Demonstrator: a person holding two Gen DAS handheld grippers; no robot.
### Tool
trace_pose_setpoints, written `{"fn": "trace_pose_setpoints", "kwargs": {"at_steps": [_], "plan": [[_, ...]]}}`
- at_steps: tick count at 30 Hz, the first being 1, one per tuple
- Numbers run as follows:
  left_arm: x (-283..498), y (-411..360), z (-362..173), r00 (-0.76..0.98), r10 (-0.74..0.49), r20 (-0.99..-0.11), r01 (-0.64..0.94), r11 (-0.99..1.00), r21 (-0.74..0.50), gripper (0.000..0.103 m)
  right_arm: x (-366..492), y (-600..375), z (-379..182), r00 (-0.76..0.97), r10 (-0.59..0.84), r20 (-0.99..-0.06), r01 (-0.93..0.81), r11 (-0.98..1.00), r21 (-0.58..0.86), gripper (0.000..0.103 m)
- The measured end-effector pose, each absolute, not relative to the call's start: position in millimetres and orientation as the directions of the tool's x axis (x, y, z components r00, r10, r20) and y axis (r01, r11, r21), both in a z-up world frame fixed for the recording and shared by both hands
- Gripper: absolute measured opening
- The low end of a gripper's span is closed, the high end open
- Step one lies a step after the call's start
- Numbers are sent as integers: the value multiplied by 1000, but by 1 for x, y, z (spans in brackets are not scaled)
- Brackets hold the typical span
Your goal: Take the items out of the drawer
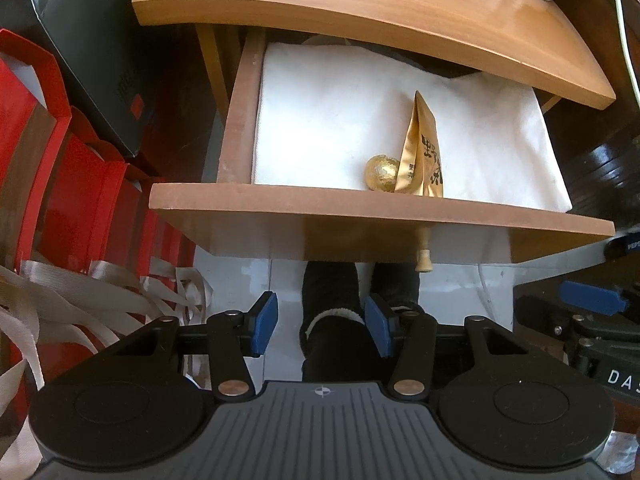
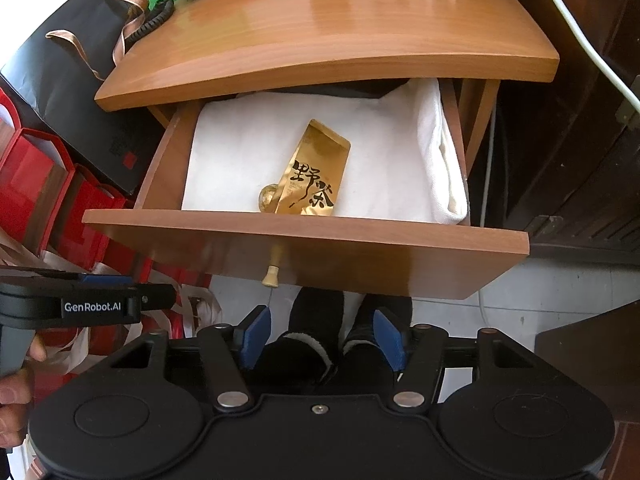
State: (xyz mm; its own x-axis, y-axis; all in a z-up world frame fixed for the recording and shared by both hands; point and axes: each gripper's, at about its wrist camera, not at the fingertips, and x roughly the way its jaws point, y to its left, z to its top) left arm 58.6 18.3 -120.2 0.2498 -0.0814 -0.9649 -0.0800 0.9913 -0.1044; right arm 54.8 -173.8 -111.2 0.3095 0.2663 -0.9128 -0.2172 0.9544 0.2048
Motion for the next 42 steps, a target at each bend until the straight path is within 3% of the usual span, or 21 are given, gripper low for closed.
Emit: {"fn": "trace_pose_setpoints", "kwargs": {"at_steps": [24, 42], "plan": [[70, 22, -124, 257, -72, -964, -137, 984, -110, 51, 61, -172, -117, 308, 267, -913, -206, 956, 210, 56], [67, 7, -129, 219, -111, -969, -80, 988, -131, 51, 65, -173, -109, 319, 278, -906, -211, 953, 218, 57]]}}
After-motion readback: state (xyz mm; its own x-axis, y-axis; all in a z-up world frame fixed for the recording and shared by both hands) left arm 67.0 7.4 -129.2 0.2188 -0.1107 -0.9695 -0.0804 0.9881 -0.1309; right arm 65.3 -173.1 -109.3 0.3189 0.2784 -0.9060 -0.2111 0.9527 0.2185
